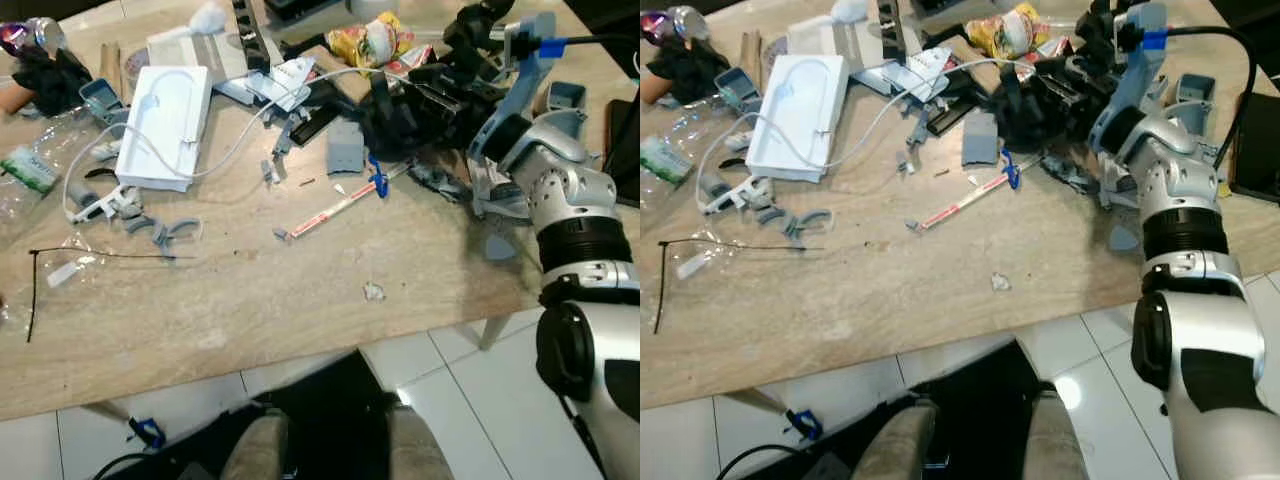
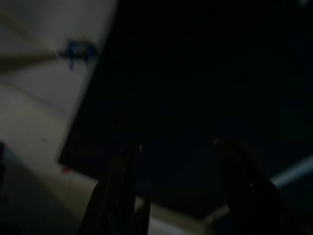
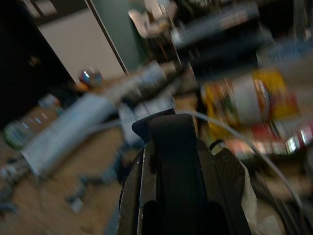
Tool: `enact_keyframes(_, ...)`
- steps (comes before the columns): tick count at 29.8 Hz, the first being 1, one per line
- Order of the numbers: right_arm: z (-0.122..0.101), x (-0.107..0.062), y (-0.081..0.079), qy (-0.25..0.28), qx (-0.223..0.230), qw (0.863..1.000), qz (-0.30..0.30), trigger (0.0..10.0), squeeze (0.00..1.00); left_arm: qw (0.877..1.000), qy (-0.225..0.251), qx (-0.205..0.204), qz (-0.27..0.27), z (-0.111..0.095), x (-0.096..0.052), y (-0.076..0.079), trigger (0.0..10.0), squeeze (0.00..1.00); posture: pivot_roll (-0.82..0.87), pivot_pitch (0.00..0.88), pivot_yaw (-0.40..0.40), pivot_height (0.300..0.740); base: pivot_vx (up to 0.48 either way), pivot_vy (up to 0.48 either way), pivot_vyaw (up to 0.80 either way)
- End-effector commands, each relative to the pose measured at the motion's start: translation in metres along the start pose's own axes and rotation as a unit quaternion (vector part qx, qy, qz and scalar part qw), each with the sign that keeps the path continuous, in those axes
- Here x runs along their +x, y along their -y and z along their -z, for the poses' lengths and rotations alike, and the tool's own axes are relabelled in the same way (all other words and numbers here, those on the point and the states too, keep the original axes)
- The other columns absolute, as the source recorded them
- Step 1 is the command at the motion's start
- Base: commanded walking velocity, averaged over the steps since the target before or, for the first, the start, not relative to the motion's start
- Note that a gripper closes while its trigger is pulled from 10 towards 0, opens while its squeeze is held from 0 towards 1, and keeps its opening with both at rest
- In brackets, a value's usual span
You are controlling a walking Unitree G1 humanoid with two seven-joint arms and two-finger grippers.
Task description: Picking trash to rubbish bin
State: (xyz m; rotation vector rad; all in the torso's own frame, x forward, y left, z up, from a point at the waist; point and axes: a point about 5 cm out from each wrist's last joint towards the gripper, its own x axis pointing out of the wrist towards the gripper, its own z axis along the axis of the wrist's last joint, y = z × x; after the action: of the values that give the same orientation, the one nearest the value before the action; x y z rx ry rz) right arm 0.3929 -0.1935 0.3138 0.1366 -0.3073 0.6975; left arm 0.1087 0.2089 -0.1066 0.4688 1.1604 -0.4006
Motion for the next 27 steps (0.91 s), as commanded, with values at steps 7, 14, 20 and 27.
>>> enact_keyframes(7, -0.031, -0.004, -0.026, 0.17, 0.05, 0.979, -0.097, 0.0, 0.0, 1.0, -0.026, -0.015, -0.01, 0.008, -0.001, -0.002, 10.0, 0.0, 0.05, 0.163, 0.114, 0.74, 0.0, 0.0, 0.0)
enact_keyframes(14, -0.024, -0.017, -0.067, 0.264, 0.124, 0.939, -0.183, 10.0, 0.0, 0.998, -0.024, -0.037, -0.036, -0.002, 0.0, -0.015, 10.0, 0.0, 0.04, 0.118, 0.112, 0.74, 0.0, 0.0, 0.0)
enact_keyframes(20, 0.021, -0.014, -0.1, 0.236, 0.19, 0.935, -0.186, 10.0, 0.0, 0.996, -0.02, -0.064, -0.051, -0.007, 0.0, -0.019, 10.0, 0.0, 0.04, 0.105, 0.1, 0.74, 0.0, 0.0, 0.0)
enact_keyframes(27, 0.052, -0.016, -0.161, 0.186, 0.252, 0.915, -0.254, 10.0, 0.0, 0.965, 0.013, -0.233, -0.124, -0.015, -0.004, -0.047, 10.0, 0.0, 0.02, 0.083, 0.098, 0.74, 0.0, 0.0, 0.0)
